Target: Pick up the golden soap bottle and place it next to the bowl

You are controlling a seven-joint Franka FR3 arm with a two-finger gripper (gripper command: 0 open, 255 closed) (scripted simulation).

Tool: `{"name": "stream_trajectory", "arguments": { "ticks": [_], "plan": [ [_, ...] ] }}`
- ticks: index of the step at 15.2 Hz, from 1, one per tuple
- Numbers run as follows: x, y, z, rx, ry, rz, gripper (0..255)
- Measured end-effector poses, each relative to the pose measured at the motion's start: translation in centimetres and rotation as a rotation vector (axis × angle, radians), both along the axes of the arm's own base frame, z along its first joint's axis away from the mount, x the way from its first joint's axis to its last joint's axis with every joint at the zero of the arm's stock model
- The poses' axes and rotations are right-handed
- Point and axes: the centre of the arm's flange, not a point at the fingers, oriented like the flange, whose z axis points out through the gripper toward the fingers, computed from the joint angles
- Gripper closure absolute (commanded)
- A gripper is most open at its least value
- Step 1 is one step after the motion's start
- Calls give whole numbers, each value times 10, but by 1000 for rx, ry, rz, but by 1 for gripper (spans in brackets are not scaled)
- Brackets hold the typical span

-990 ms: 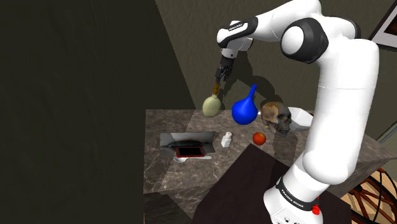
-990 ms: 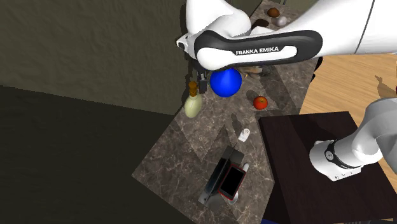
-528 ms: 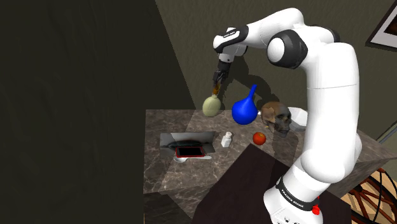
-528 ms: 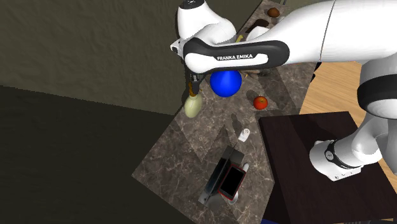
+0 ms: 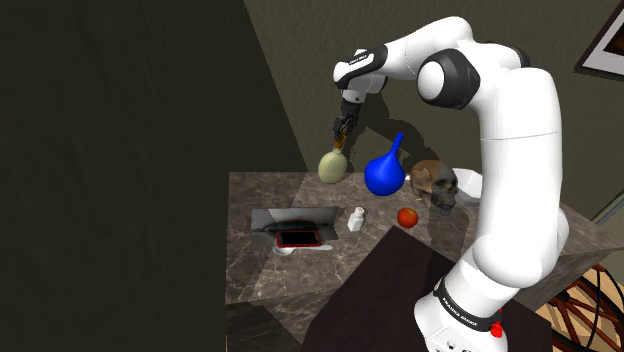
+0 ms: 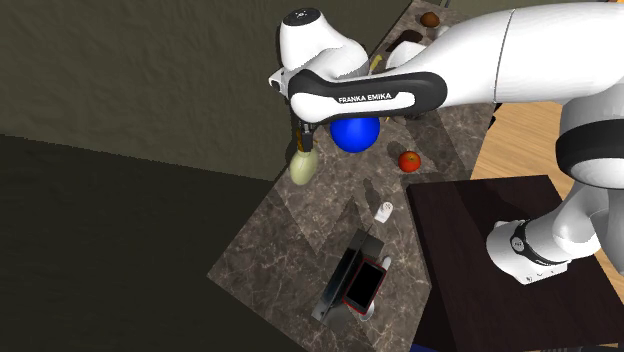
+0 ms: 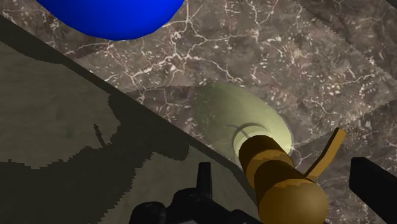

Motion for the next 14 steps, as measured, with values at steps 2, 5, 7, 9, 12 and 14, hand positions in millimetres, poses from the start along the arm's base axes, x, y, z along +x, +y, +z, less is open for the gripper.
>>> {"name": "stream_trajectory", "arguments": {
  "ticks": [2,5,7,9,12,14],
  "plan": [
    [0,0,0,0,0,0,255],
    [0,0,0,0,0,0,255],
    [0,0,0,0,0,0,255],
    [0,0,0,0,0,0,255],
    [0,0,0,0,0,0,255],
    [0,0,6,0,1,0,255]
  ]
}}
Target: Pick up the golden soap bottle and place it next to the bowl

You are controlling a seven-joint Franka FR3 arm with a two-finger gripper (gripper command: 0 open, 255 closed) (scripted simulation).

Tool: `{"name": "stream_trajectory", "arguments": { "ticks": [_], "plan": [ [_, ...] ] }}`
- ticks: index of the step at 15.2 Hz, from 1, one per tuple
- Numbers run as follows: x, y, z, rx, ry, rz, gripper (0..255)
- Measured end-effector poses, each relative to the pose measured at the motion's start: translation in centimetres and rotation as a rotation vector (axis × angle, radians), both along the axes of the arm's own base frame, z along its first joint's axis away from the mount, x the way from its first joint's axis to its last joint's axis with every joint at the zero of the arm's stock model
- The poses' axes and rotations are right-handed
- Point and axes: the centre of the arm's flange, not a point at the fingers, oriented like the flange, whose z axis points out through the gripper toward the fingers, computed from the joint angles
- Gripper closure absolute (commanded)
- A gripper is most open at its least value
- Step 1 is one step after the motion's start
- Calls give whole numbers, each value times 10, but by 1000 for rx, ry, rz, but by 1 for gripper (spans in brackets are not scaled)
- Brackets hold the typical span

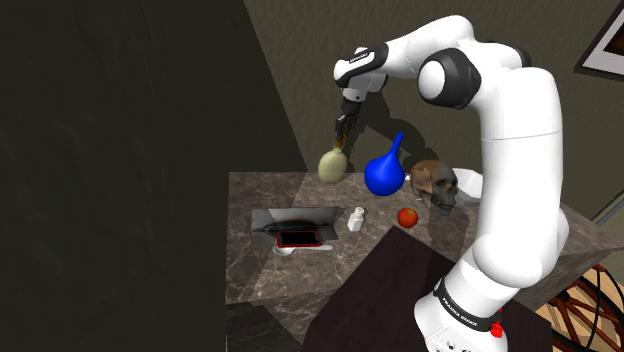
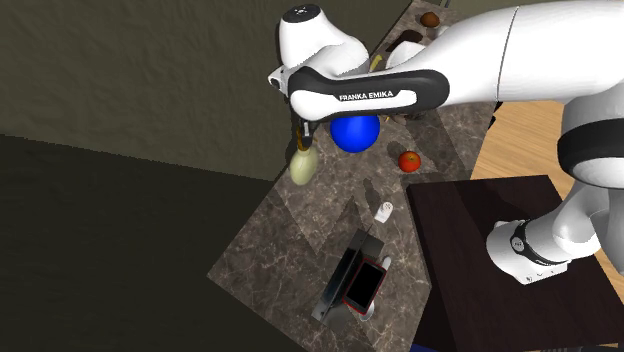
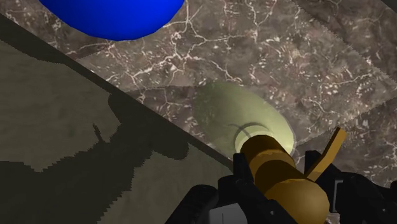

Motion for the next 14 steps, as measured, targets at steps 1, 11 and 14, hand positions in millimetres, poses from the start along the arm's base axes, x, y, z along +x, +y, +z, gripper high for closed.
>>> {"name": "stream_trajectory", "arguments": {
  "ticks": [1,11,14],
  "plan": [
    [0,0,3,0,0,0,255],
    [-1,-1,57,0,0,0,255],
    [0,-1,73,0,0,0,255]
  ]
}}
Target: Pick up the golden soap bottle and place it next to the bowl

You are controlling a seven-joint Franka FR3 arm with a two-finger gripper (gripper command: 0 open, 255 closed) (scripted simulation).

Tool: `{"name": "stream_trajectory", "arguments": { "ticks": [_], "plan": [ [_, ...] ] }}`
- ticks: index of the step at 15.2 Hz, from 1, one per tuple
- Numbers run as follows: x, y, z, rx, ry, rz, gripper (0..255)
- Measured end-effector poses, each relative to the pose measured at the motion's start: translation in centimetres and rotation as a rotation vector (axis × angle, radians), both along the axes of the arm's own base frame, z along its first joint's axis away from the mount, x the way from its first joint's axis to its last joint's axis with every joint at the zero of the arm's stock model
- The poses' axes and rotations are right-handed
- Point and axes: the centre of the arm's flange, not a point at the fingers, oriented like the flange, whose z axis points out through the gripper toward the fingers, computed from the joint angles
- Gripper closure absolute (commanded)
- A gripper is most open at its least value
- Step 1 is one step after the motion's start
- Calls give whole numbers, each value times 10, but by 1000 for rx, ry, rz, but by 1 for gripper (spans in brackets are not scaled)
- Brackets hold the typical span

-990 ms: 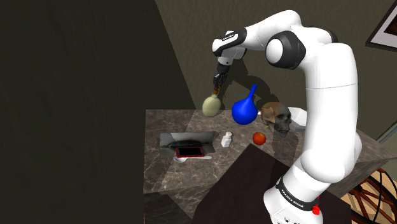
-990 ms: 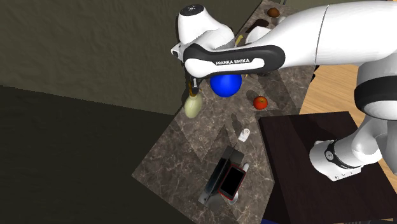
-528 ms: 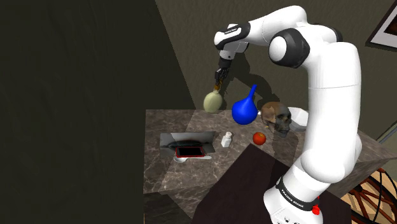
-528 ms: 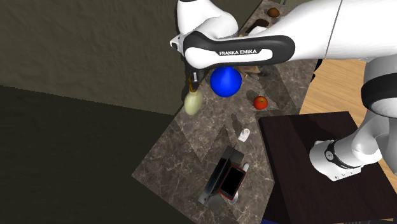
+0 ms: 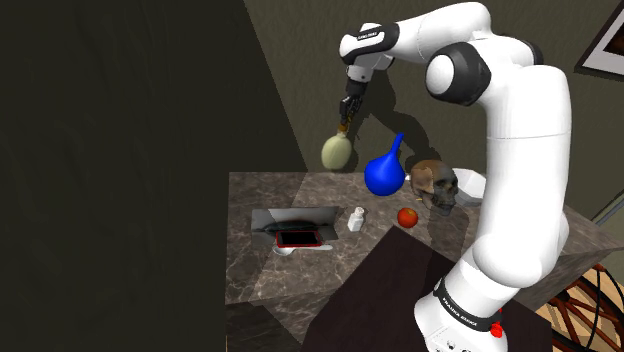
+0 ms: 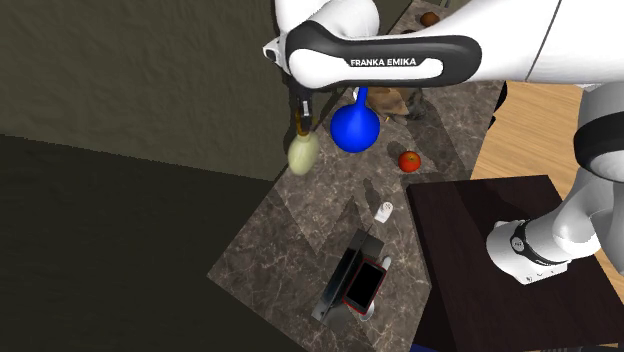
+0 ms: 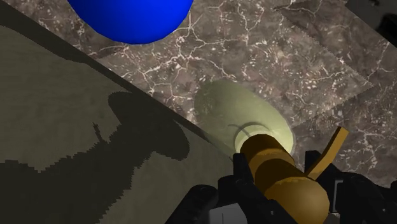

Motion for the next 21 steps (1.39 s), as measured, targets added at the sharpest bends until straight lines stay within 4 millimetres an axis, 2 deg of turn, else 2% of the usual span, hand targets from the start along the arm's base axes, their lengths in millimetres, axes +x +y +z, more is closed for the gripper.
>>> {"name": "stream_trajectory", "arguments": {
  "ticks": [17,20,21],
  "plan": [
    [-1,0,89,0,0,0,255],
    [-22,-10,98,0,0,0,255],
    [-35,-15,103,0,1,-1,255]
  ]
}}
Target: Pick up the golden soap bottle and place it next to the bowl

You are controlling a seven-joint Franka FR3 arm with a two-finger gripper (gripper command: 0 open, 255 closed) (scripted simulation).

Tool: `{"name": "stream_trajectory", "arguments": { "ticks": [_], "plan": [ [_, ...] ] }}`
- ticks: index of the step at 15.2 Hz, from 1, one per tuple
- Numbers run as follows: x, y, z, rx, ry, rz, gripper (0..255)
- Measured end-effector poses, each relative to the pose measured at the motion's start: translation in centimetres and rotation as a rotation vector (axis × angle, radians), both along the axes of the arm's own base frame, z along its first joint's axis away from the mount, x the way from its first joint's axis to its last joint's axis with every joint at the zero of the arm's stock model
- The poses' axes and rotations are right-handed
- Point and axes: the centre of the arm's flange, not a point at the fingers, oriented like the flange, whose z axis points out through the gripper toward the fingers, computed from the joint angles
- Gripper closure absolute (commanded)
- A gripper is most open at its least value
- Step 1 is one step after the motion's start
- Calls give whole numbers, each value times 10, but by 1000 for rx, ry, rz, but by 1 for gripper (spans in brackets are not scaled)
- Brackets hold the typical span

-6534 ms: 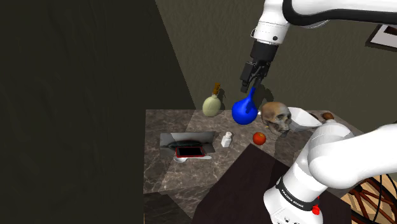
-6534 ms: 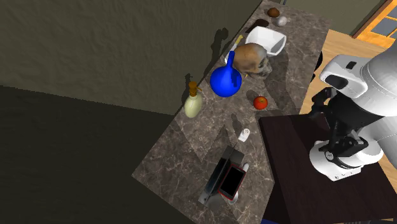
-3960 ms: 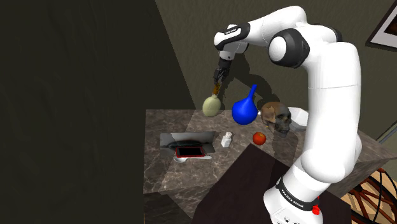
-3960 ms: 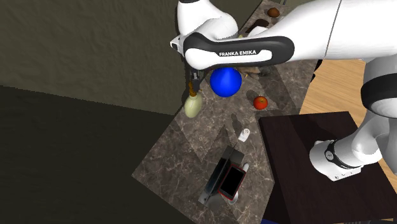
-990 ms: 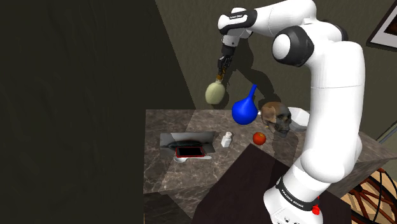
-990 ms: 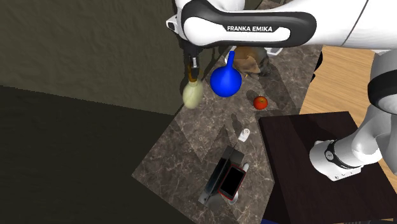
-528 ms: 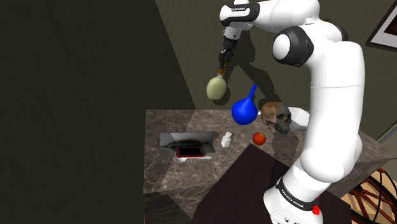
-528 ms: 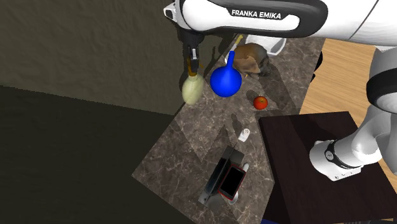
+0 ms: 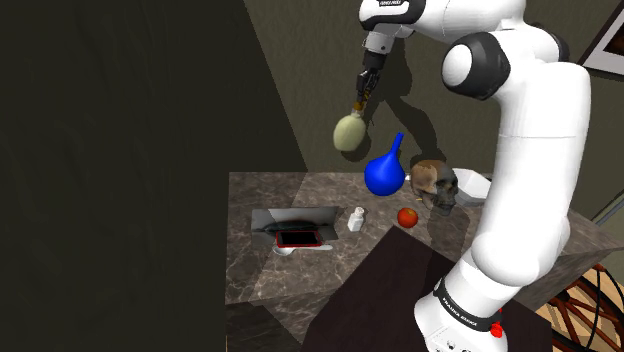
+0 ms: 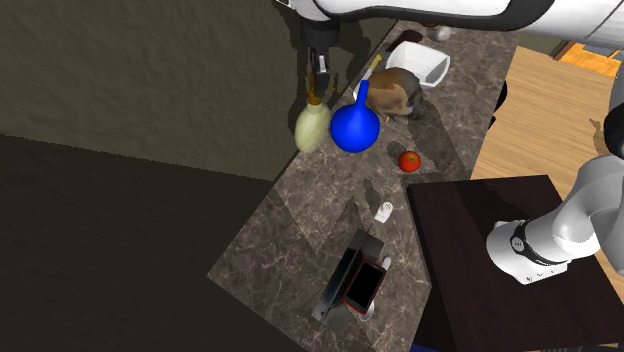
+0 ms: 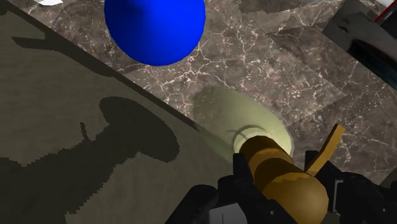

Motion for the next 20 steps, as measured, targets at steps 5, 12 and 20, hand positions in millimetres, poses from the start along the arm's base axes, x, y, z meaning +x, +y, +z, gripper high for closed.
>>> {"name": "stream_trajectory", "arguments": {
  "ticks": [5,12,20],
  "plan": [
    [-57,-22,18,0,0,-1,255],
    [-142,-55,39,0,-1,-1,255],
    [-239,-93,61,0,-1,0,255]
  ]
}}
